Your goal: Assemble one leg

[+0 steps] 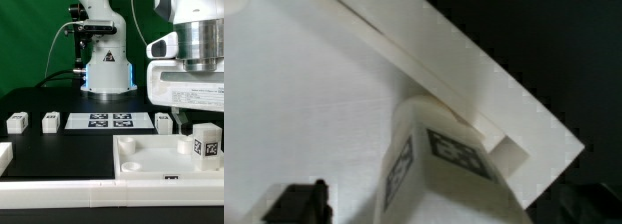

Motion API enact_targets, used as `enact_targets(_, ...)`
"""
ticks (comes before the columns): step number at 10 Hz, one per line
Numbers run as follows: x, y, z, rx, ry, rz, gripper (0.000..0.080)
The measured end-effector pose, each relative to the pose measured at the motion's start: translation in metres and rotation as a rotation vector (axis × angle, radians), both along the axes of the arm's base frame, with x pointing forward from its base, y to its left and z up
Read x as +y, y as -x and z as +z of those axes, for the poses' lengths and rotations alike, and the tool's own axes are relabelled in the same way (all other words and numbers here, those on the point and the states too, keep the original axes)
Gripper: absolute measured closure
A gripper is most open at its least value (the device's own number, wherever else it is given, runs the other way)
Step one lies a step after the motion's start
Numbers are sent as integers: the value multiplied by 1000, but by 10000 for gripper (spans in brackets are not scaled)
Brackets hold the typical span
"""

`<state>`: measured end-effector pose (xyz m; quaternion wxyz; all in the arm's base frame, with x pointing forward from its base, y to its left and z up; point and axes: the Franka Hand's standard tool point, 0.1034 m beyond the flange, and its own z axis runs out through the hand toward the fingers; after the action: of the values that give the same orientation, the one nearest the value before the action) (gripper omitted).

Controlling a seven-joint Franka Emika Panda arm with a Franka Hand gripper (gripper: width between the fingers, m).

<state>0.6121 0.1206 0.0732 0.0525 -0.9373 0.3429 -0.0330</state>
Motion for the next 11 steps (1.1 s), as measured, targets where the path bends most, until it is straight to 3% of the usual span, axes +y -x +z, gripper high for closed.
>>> enact_targets(9, -10, -2, 0, -55, 135, 957, 150)
enact_targets(10, -10, -2, 0, -54, 133, 943, 150)
enact_targets(11, -10, -2, 0, -54, 133, 942, 257)
